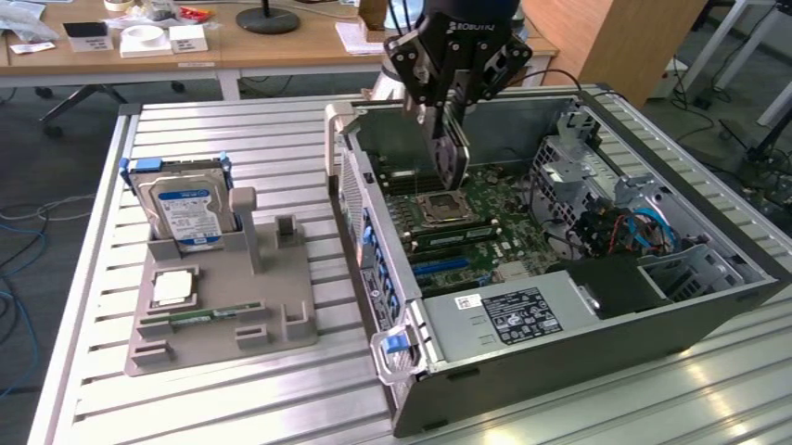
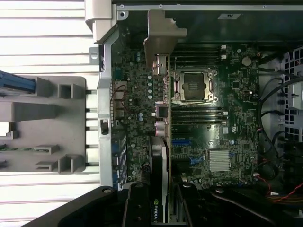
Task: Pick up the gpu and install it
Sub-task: 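Pick up the gpu and move the gpu toward the slot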
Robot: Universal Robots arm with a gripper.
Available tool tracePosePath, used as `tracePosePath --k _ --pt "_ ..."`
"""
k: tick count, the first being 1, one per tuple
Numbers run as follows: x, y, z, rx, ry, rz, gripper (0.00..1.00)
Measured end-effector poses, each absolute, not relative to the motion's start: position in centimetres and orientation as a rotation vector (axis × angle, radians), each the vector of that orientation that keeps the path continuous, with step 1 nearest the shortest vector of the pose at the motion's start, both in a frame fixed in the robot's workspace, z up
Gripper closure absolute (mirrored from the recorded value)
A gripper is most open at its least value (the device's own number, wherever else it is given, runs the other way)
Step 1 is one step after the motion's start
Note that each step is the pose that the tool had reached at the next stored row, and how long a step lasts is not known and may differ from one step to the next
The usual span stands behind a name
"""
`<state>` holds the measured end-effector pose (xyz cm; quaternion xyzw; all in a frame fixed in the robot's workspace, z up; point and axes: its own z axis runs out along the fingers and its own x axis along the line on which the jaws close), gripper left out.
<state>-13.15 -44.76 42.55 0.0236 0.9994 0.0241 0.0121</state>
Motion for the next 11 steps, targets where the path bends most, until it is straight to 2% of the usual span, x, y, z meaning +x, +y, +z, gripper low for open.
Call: tracePosePath --k 11 --pt "-11.0 -44.8 42.6 0.074 3.116 0.075 0.73"
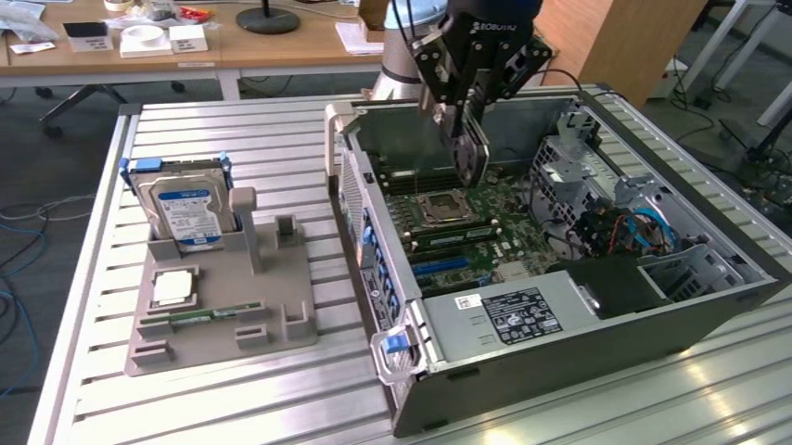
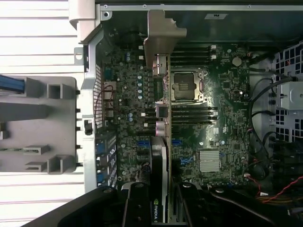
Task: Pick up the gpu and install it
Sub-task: 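Pick up the gpu and move the gpu toward the slot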
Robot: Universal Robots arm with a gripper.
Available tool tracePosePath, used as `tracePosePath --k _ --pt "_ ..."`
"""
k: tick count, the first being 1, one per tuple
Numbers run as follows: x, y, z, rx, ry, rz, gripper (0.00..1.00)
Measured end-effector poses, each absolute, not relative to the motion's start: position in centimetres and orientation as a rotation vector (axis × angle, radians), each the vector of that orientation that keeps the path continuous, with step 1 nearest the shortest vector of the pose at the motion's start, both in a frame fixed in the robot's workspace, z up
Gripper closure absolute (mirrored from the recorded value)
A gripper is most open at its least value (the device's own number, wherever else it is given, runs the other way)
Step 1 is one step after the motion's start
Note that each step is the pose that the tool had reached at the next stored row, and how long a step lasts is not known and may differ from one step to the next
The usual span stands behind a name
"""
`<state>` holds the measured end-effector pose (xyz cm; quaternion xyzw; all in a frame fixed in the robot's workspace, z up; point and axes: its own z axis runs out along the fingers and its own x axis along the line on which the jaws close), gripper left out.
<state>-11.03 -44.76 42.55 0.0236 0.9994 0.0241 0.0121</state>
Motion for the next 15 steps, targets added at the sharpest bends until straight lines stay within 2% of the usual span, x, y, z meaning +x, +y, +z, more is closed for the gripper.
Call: tracePosePath --k 15 --pt "-9.5 -44.8 42.6 0.074 3.116 0.075 0.73"
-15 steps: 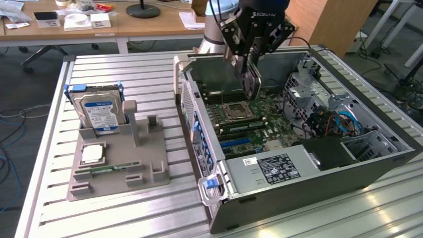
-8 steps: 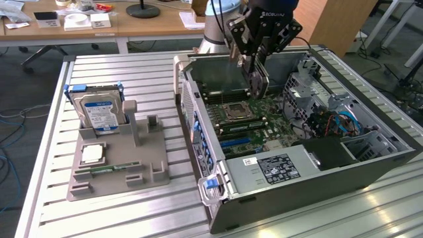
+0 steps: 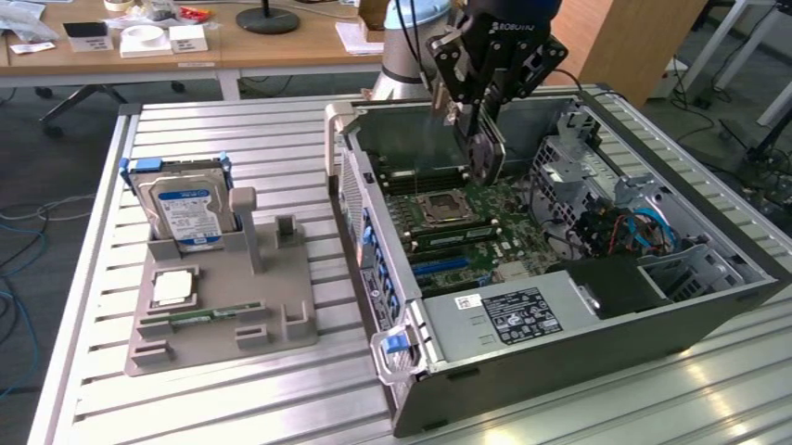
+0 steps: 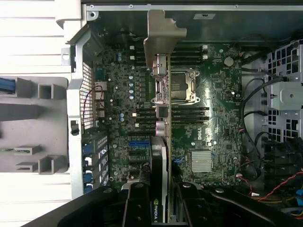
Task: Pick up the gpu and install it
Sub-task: 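Pick up the gpu and move the gpu toward the slot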
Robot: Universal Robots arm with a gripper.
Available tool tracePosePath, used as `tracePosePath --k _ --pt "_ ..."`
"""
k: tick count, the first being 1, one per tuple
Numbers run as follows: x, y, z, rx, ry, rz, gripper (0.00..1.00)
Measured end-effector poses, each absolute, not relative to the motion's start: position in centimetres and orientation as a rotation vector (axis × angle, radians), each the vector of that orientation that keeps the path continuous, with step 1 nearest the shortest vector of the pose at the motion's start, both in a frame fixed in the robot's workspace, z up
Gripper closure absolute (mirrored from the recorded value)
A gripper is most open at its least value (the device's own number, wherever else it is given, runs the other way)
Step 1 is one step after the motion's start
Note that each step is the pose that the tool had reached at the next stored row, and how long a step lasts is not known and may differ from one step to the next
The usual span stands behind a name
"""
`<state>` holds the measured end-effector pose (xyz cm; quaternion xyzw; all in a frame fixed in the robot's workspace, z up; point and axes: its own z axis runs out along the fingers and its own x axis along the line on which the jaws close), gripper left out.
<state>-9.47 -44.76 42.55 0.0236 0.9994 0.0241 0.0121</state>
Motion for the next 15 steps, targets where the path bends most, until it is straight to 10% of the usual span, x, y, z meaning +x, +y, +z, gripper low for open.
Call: tracePosePath --k 15 --pt "-5.8 -44.8 42.5 0.073 3.117 0.075 0.73"
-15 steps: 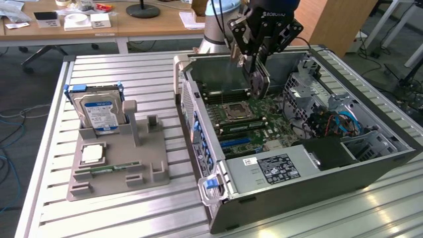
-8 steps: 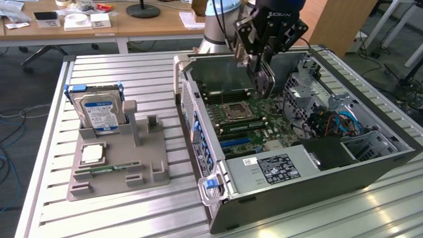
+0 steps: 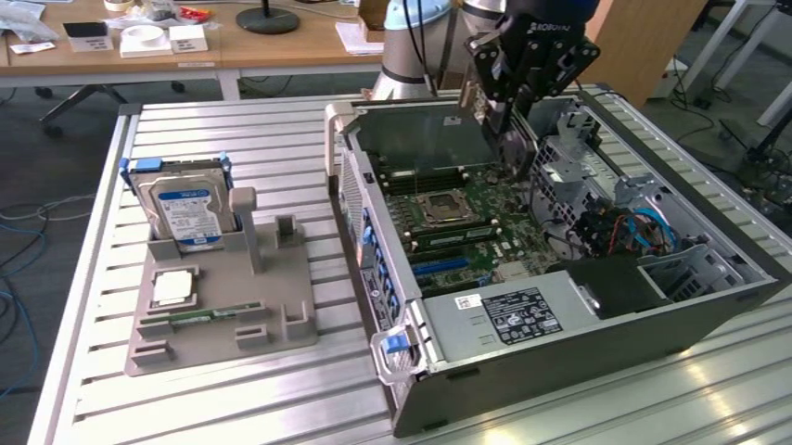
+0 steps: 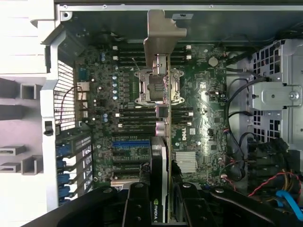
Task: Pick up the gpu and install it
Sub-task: 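Pick up the gpu and move the gpu toward the slot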
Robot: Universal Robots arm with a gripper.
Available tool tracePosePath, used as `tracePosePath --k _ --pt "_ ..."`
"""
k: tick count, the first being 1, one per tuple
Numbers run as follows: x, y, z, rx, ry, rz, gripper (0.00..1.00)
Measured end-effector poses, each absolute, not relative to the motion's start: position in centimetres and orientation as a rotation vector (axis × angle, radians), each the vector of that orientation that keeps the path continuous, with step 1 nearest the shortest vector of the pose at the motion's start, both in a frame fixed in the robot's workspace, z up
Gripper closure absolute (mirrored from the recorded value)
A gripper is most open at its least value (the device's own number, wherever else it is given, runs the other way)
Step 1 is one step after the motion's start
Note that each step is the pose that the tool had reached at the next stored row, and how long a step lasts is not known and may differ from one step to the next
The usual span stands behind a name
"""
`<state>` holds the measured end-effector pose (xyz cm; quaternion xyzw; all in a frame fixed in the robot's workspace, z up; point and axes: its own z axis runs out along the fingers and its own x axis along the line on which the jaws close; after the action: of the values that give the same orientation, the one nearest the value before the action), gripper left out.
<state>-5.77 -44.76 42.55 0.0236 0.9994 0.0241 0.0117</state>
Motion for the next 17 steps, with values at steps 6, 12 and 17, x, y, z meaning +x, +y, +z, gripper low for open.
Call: tracePosePath --k 6,12,17 --pt "-3.8 -44.8 42.5 0.073 3.117 0.075 0.73" --pt "-2.6 -44.8 42.5 0.074 3.117 0.075 0.73" --pt "-2.6 -44.8 42.5 0.074 3.117 0.075 0.73"
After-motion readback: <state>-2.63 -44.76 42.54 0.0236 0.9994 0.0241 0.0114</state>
